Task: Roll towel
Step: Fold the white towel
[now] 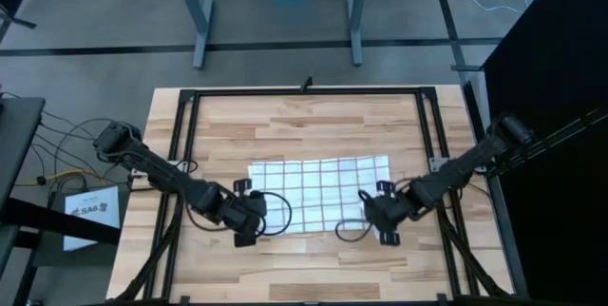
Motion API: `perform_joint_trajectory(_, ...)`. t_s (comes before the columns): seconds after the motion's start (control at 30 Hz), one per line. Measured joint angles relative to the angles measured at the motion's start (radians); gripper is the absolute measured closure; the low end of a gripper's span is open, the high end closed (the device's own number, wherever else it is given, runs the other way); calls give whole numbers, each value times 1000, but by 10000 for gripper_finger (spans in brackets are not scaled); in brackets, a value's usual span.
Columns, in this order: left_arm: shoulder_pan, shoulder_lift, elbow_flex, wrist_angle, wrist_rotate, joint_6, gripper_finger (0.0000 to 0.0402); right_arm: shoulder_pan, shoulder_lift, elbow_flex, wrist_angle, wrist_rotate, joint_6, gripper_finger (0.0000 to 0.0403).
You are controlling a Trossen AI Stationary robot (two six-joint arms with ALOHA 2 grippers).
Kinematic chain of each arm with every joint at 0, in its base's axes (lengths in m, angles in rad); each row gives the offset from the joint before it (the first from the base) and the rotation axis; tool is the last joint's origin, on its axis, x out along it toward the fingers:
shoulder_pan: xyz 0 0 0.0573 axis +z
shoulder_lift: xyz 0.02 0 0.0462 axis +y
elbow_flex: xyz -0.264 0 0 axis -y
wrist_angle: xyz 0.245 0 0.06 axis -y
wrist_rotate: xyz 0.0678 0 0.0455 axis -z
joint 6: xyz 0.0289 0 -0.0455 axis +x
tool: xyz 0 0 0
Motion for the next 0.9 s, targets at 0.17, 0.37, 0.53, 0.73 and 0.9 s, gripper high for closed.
perform_joint_trajectory(0.17,1,1,-69,17,0,-46,324,33,43,26,20,20,-2,276)
perform_joint_trajectory(0.37,22,1,-99,73,1,-36,324,36,46,96,157,38,-96,276)
perform_joint_trajectory(0.53,36,1,-99,124,2,6,324,10,139,77,159,-22,-64,276)
perform_joint_trajectory(0.73,42,1,-99,134,1,15,324,-12,215,36,74,-76,-24,276)
perform_joint_trajectory(0.9,41,1,-99,155,3,14,324,-47,171,38,-83,14,-25,276)
